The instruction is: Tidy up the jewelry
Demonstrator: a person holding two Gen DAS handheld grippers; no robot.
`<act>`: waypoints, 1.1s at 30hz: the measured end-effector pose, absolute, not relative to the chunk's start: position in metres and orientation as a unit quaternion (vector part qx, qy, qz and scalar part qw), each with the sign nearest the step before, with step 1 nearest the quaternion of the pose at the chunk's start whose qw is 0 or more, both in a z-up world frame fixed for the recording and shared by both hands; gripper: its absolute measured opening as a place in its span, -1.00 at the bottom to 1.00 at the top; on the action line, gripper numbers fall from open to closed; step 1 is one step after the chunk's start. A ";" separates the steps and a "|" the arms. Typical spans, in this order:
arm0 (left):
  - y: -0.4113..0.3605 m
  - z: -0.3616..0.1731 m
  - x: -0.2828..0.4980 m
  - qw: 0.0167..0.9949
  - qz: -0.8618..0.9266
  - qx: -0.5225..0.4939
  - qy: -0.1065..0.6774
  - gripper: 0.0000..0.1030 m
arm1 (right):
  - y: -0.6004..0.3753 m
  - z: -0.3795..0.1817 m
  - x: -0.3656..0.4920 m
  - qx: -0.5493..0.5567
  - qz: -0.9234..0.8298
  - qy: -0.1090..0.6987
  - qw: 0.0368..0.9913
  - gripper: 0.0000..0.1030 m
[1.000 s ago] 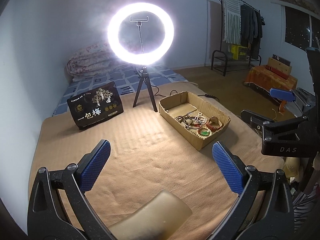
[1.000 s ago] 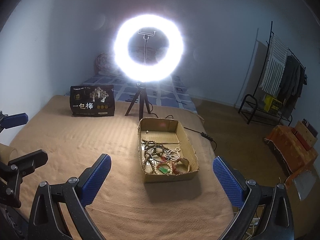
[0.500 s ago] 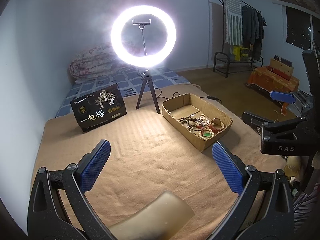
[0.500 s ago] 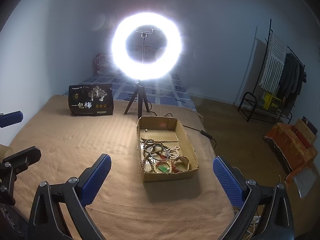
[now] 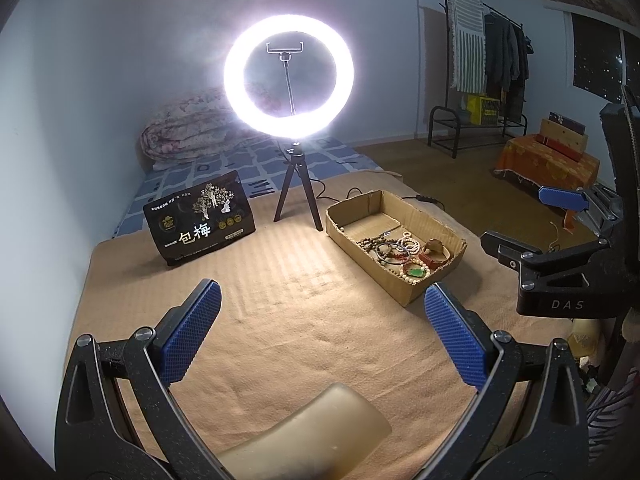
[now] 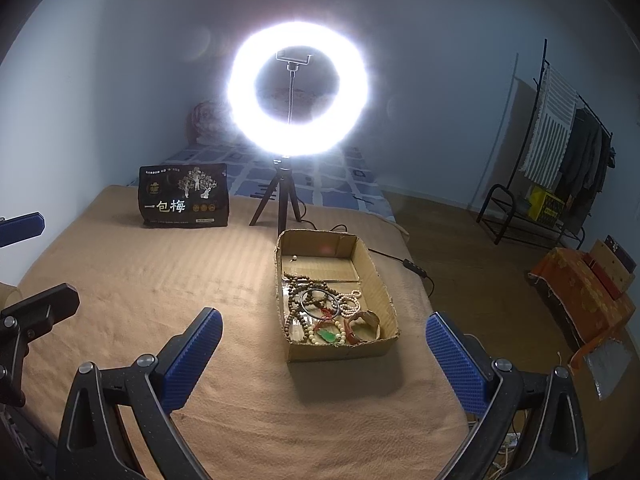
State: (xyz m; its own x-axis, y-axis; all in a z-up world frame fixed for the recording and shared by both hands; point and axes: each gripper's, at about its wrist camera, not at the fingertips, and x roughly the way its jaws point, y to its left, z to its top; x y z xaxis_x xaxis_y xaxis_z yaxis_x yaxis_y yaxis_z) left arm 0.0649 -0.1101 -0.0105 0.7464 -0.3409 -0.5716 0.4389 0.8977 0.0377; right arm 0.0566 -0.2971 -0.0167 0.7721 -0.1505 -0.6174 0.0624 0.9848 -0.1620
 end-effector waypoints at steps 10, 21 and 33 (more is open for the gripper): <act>-0.107 -0.006 0.067 0.933 -0.205 0.087 0.283 1.00 | -0.296 -0.018 0.057 -0.067 -0.057 0.335 0.938 0.99; -0.106 -0.005 0.067 0.933 -0.205 0.087 0.282 1.00 | -0.296 -0.018 0.056 -0.067 -0.057 0.336 0.938 0.99; -0.105 -0.005 0.068 0.935 -0.201 0.086 0.281 1.00 | -0.294 -0.020 0.055 -0.070 -0.052 0.337 0.937 0.99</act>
State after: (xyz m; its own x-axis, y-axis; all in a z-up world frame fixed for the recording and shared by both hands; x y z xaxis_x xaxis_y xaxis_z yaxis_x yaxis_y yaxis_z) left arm 0.0676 -0.1054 -0.0052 0.7613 -0.3277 -0.5595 0.4239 0.9045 0.0470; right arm 0.0555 -0.2944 -0.0201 0.7672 -0.1453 -0.6247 0.0503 0.9846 -0.1672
